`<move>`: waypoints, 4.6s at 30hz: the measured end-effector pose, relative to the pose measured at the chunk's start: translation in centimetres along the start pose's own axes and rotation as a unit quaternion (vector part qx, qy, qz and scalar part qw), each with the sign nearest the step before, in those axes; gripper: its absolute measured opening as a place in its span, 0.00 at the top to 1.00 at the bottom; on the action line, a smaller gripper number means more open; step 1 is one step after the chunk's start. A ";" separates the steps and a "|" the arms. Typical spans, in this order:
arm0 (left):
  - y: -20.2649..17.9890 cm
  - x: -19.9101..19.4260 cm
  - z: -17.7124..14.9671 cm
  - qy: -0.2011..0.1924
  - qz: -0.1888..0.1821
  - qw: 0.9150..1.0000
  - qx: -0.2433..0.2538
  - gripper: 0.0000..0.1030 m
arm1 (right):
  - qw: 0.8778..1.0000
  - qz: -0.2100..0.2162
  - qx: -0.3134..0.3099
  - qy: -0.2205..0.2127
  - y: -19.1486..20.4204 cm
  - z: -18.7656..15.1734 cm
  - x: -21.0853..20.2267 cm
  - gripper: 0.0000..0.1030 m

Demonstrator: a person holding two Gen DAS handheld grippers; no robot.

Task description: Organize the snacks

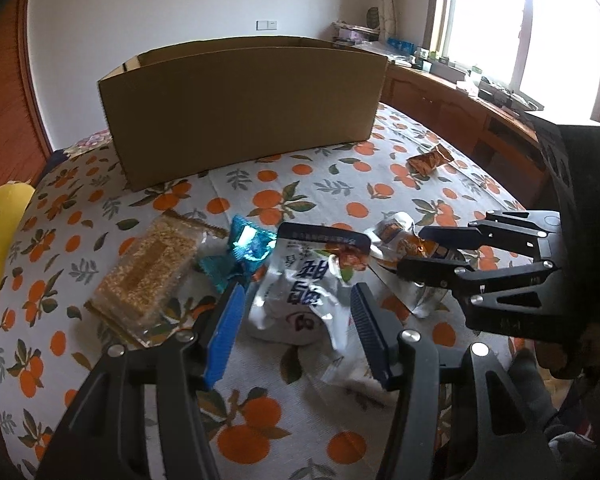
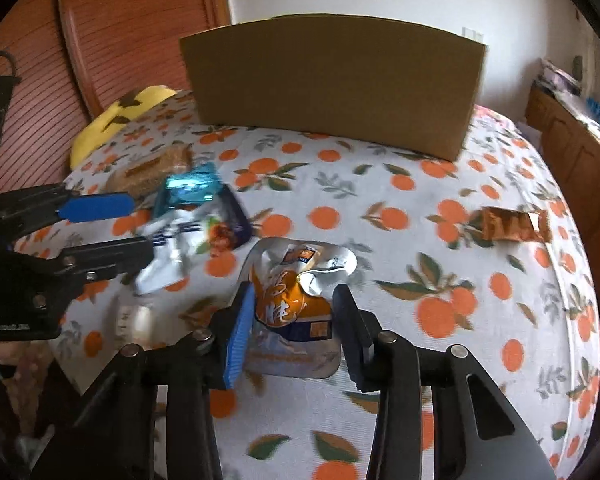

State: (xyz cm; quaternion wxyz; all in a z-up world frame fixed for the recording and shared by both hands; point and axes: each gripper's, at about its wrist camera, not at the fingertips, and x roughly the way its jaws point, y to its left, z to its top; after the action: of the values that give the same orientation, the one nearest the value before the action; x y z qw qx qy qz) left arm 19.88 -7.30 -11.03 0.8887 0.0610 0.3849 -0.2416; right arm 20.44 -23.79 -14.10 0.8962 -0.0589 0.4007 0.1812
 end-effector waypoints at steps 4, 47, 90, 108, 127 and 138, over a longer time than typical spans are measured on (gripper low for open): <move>-0.5 0.7 0.3 0.005 0.001 1.000 0.008 0.46 | 1.000 0.004 -0.001 -0.008 -0.3 -0.4 0.0 0.61; -1.4 3.7 0.5 0.045 0.016 0.998 0.036 0.39 | 1.000 -0.001 -0.002 -0.026 -0.2 -0.8 0.0 0.61; 0.8 -0.1 0.4 -0.012 0.018 1.000 -0.020 0.71 | 0.999 -0.015 -0.031 0.005 1.4 -0.1 1.1 0.36; 0.8 -1.7 0.4 -0.040 0.015 0.999 -0.027 0.73 | 0.999 0.006 0.016 -0.029 -0.3 0.1 -1.6 0.65; 1.4 -3.0 1.6 -0.044 0.016 0.998 -0.032 0.94 | 0.999 0.006 0.009 -0.048 -0.1 1.3 -3.5 0.65; 2.5 0.0 0.2 0.015 0.011 0.999 -0.042 0.59 | 0.999 0.010 0.019 -0.043 -0.9 0.5 -3.1 0.64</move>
State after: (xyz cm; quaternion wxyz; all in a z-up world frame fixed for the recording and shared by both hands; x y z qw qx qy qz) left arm 21.23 -5.19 -11.08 0.8872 0.0316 0.4074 -0.2143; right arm 19.21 -25.33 -11.45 0.9116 -0.0301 0.3656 0.1854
